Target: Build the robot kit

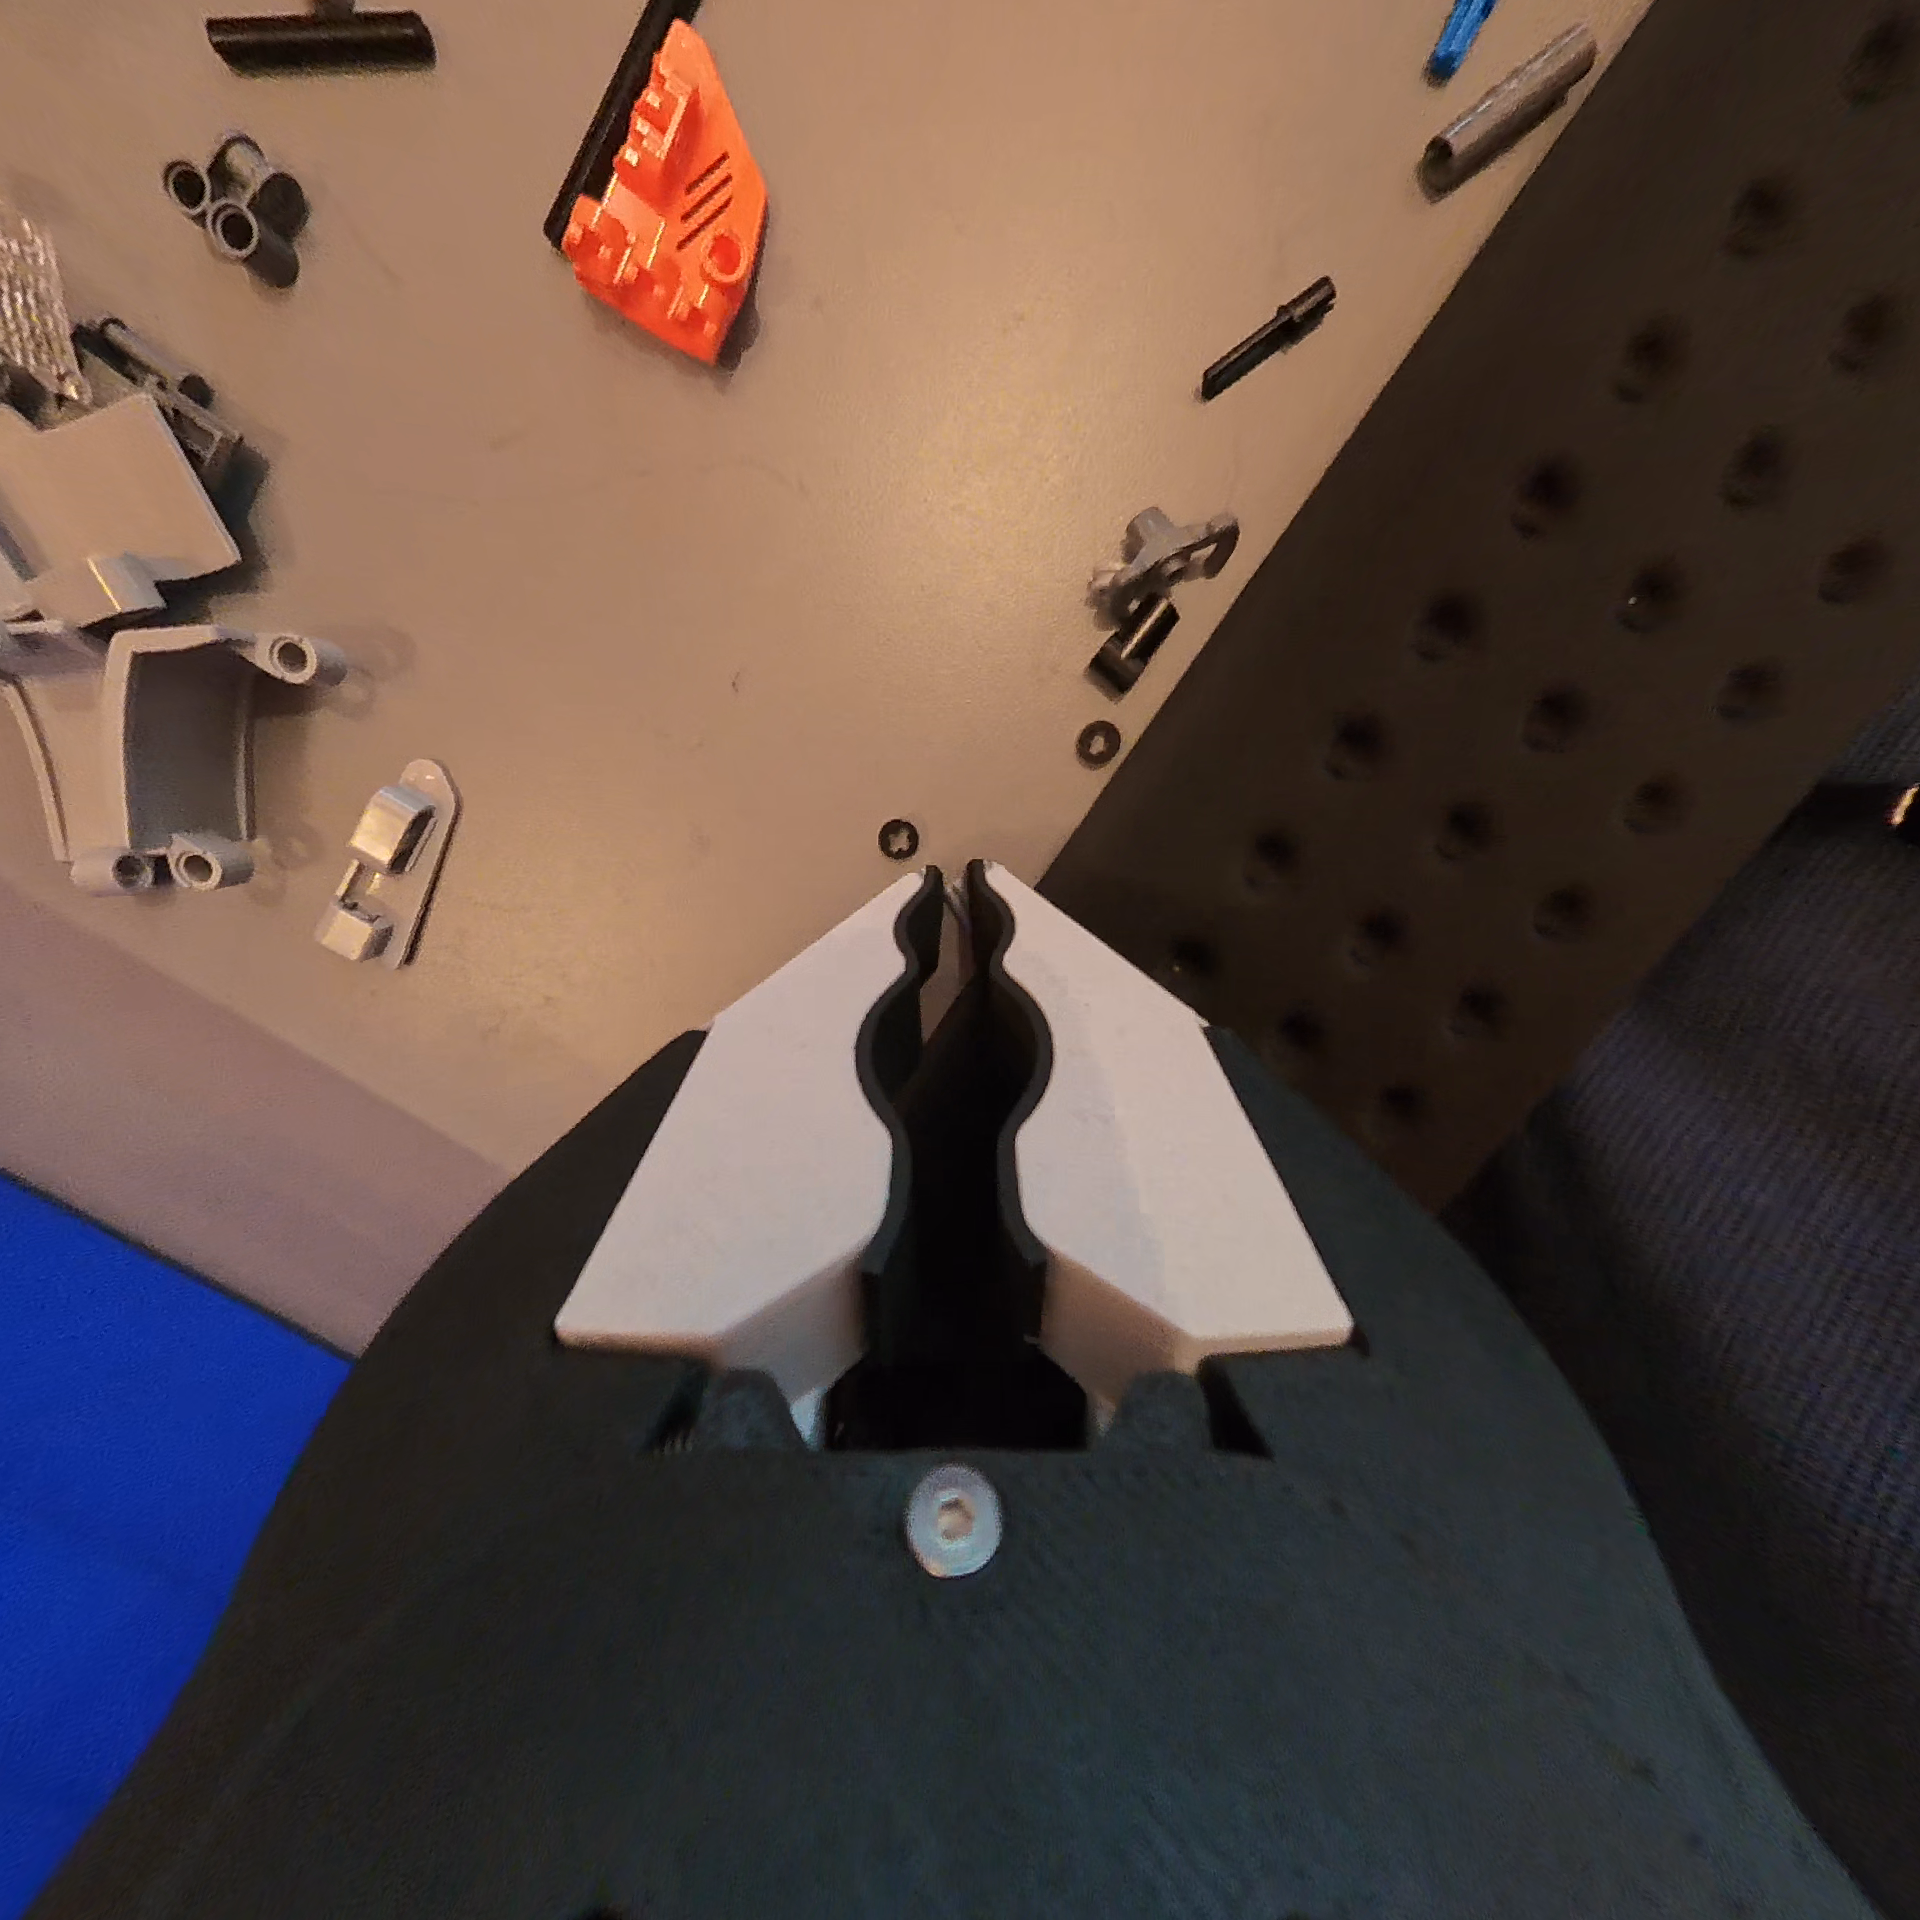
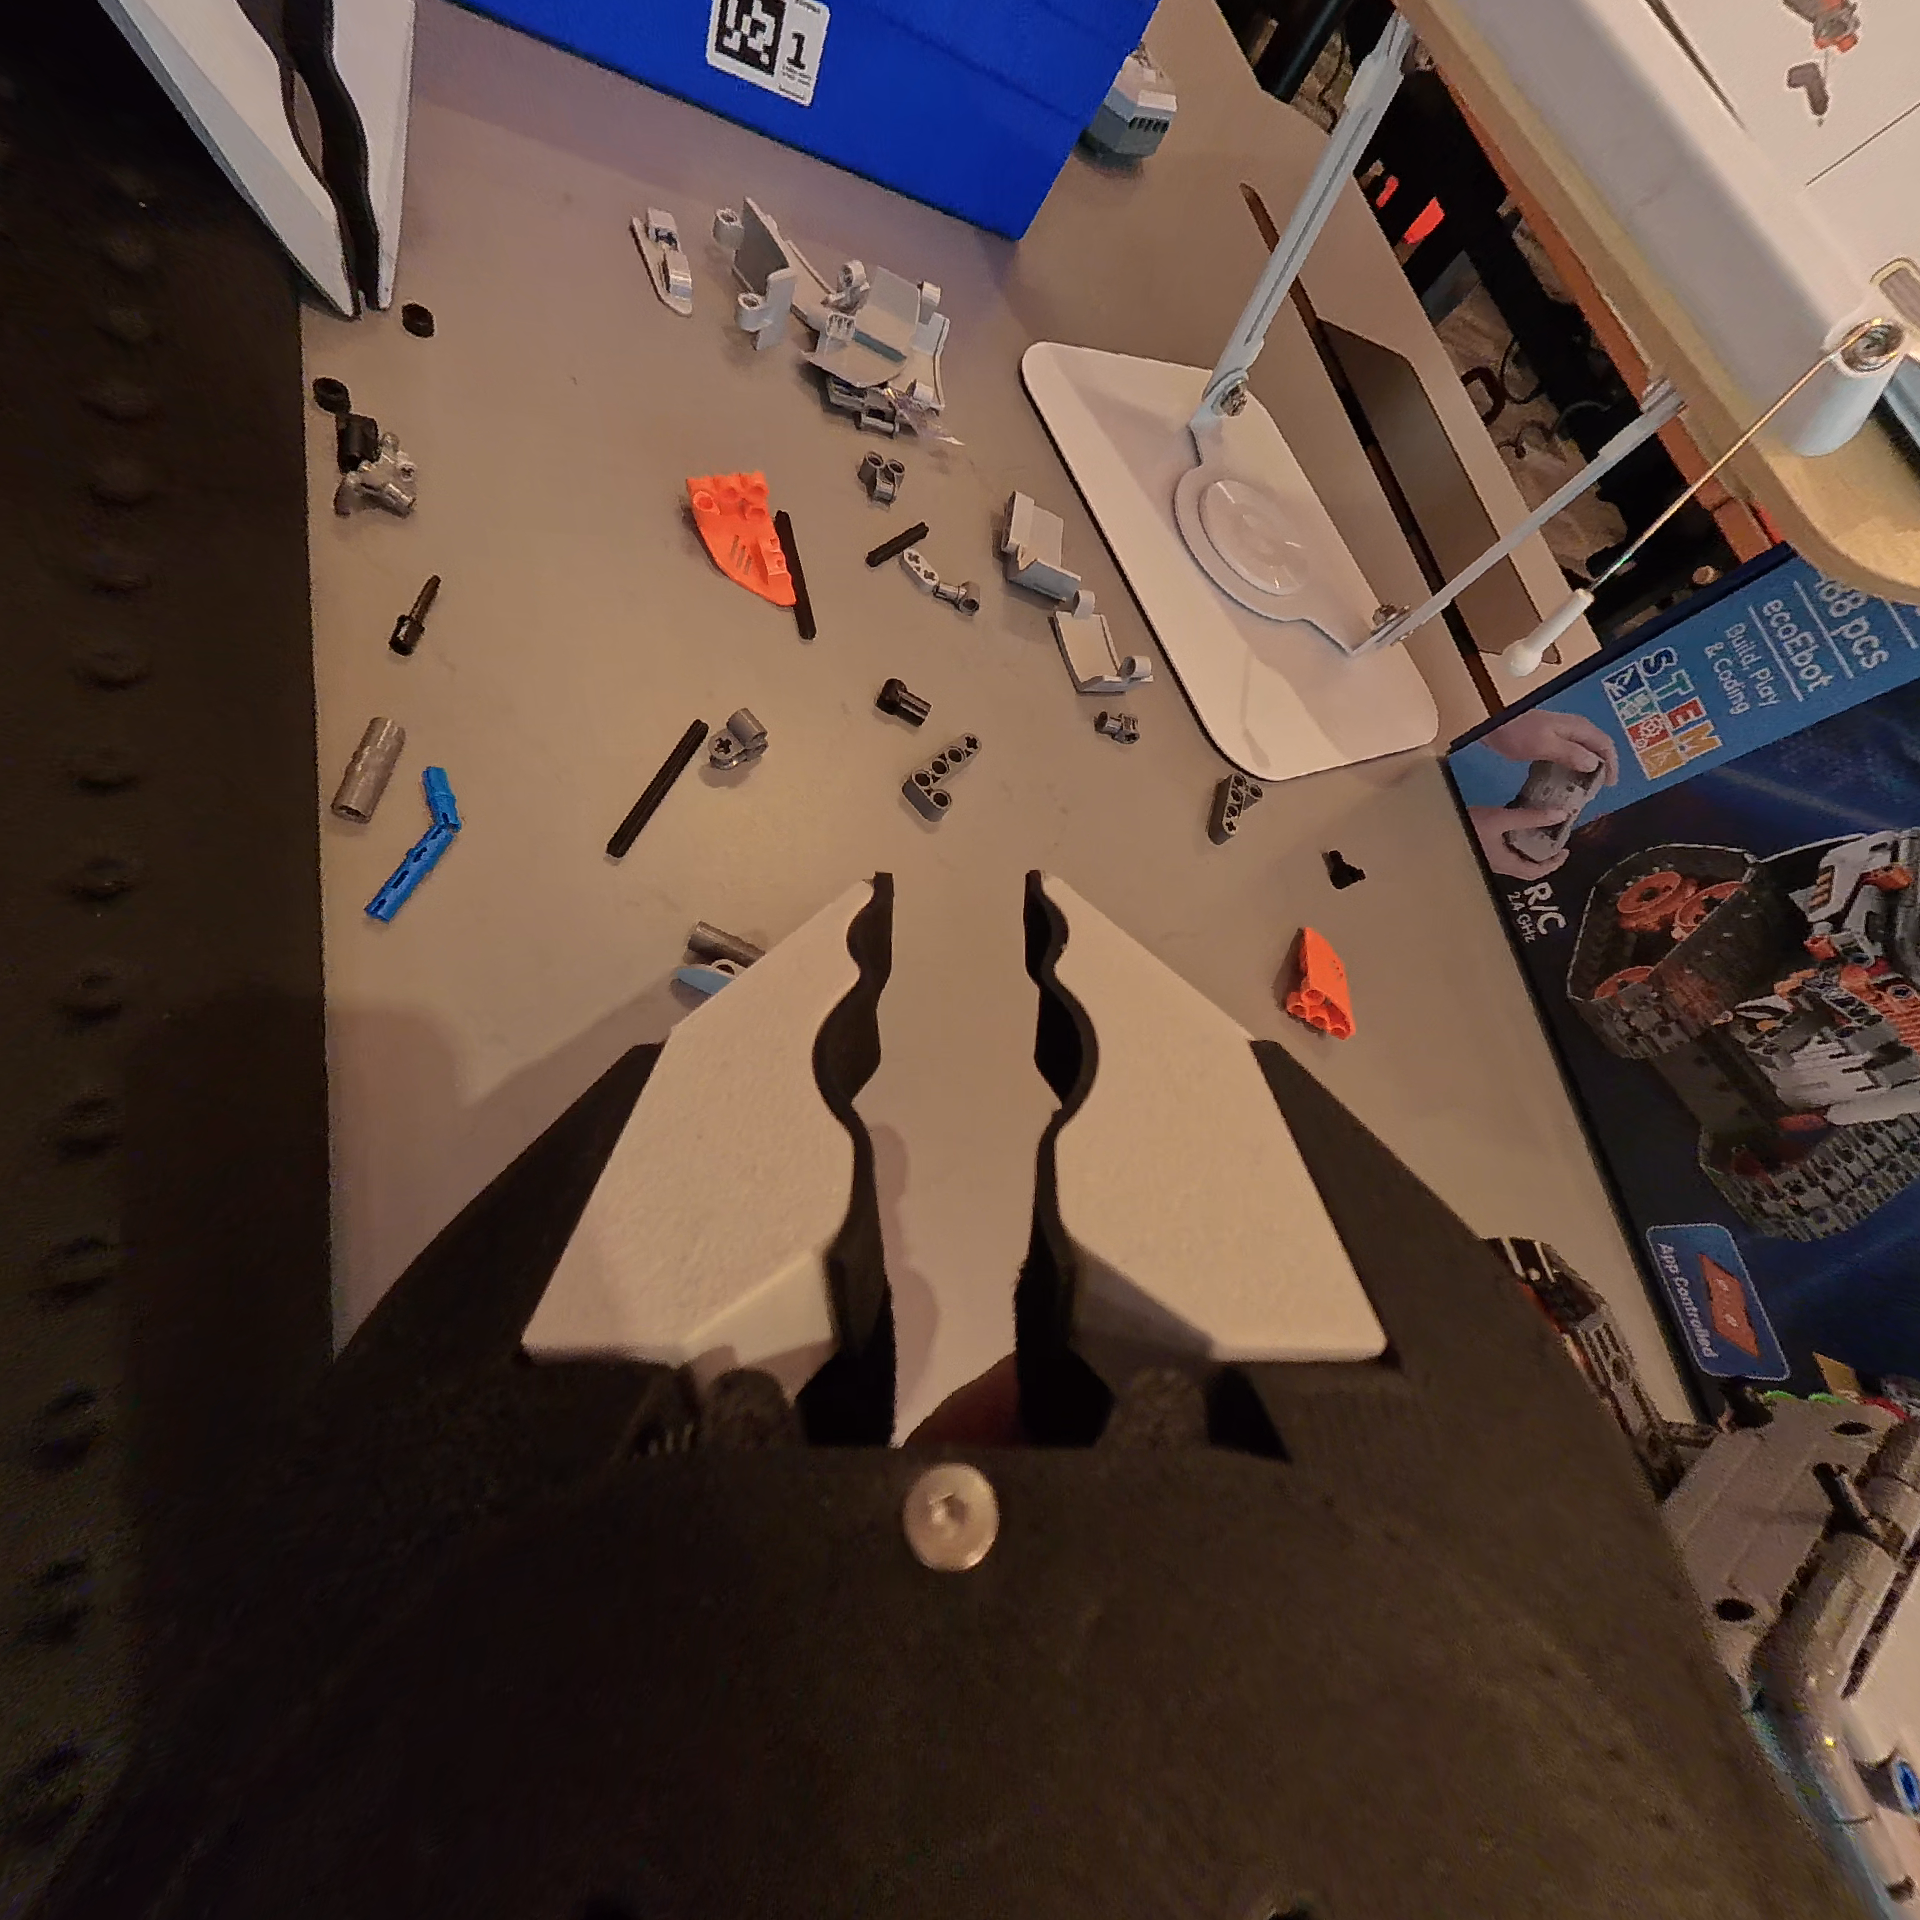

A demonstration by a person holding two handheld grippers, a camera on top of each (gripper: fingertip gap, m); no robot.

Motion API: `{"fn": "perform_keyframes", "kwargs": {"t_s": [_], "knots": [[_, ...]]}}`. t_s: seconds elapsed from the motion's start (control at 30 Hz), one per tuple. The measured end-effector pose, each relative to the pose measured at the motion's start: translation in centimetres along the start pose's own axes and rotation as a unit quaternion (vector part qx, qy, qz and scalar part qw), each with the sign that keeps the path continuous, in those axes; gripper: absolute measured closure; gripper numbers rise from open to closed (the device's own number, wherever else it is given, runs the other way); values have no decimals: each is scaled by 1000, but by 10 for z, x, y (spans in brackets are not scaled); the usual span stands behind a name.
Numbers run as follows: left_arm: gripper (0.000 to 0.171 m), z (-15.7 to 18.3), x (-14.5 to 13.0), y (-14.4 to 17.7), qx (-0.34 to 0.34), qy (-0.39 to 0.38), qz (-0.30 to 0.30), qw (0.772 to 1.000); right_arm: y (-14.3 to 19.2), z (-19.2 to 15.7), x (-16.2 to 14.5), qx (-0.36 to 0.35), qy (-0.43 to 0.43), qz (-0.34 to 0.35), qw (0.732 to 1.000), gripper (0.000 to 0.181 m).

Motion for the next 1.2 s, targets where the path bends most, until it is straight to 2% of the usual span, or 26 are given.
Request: {"fn": "perform_keyframes", "kwargs": {"t_s": [0.27,0.4,0.53,0.67,0.77,0.87,1.0,1.1,1.2], "knots": [[168,-6,3,-2,35,-13,3,999,4,-2,3,-2,9,6,1000,158],[168,-27,7,-4,70,-13,12,997,5,-2,4,-5,11,8,1000,158],[168,-40,26,-11,74,-45,30,996,4,-2,4,-4,8,9,1000,158],[167,-38,43,-17,74,-81,51,993,1,-3,1,0,8,3,1000,158],[152,-43,36,-9,87,-62,61,992,0,-4,0,1,8,0,1000,158],[147,-35,30,-6,68,-54,74,994,-1,-6,0,5,10,0,1000,158],[153,-36,29,-11,74,-43,81,993,-3,-6,-3,7,9,-6,1000,158],[167,-33,35,-14,68,-43,93,992,-5,-6,-5,7,7,-10,1000,158],[168,-33,36,-15,77,-46,98,991,-6,-5,-7,6,3,-12,1000,158]]}}
Point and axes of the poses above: each gripper's, where its closed fingertips meet, y back along the fingers, x out of its top, z = x × y across the jaws, the point moved 1 cm from there along y, back along the fingers, and after that the axes turned 12 degrees about -y, right-handed, at the moved point
